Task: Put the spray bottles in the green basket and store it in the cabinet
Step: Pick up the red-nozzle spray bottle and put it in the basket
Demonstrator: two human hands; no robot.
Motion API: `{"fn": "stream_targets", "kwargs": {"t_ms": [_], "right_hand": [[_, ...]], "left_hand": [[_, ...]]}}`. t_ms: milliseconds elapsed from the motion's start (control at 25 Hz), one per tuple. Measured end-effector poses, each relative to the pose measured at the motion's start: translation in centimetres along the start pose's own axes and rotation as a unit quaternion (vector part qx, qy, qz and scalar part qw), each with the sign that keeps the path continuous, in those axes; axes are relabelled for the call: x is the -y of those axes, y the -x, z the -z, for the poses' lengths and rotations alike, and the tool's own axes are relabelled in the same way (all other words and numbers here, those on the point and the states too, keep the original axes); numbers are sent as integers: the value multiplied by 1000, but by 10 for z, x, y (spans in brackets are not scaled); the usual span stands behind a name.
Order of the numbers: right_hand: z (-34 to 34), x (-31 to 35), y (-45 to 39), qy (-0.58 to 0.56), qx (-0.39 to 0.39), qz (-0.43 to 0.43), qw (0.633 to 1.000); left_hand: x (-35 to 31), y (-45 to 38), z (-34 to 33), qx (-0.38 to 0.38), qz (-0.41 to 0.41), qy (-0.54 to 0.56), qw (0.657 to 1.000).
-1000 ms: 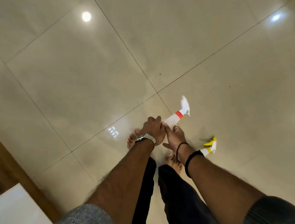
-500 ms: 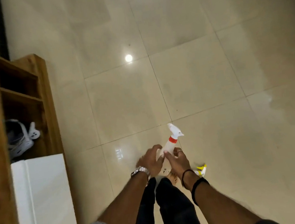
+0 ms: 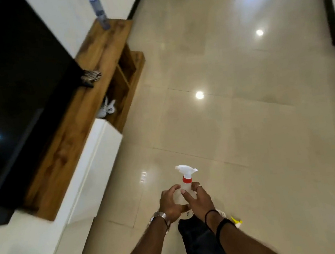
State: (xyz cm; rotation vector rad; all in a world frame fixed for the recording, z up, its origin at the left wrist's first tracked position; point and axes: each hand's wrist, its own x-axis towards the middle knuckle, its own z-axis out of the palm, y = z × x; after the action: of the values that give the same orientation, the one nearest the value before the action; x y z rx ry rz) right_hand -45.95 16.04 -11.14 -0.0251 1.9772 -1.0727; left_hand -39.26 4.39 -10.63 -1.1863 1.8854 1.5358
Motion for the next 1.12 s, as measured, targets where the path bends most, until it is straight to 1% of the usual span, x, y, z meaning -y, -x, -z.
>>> {"fn": "stream_targets", "kwargs": {"t_ms": [160, 240, 320, 480, 600, 680, 760, 880, 1000, 1120], "right_hand": [[-83, 0, 52, 87, 67, 75, 991], [-134, -9, 94, 141, 120, 105, 977], [-188, -16, 142, 188, 184, 139, 955], [-295, -13, 234, 258, 299, 219, 892], [-370, -14, 302, 304, 371, 265, 836], [-411, -16, 337, 336, 406, 291, 798], [-443, -19, 364, 361, 430, 315, 765], [-475, -26, 383, 381, 451, 333, 735], [-508, -29, 383, 392, 462, 342, 719], [-546, -25, 375, 399, 468, 337, 713]], "left_hand": [[84, 69, 33, -104, 11, 32, 994], [142, 120, 47, -159, 23, 74, 984], [200, 180, 61, -227, 35, 120, 966], [295, 290, 95, -361, 62, 193, 910], [360, 364, 113, -454, 75, 232, 857], [395, 397, 120, -499, 90, 260, 822], [422, 419, 123, -525, 109, 291, 792], [452, 434, 131, -537, 122, 322, 770], [476, 435, 148, -537, 130, 348, 758], [499, 426, 176, -532, 143, 364, 751]]}}
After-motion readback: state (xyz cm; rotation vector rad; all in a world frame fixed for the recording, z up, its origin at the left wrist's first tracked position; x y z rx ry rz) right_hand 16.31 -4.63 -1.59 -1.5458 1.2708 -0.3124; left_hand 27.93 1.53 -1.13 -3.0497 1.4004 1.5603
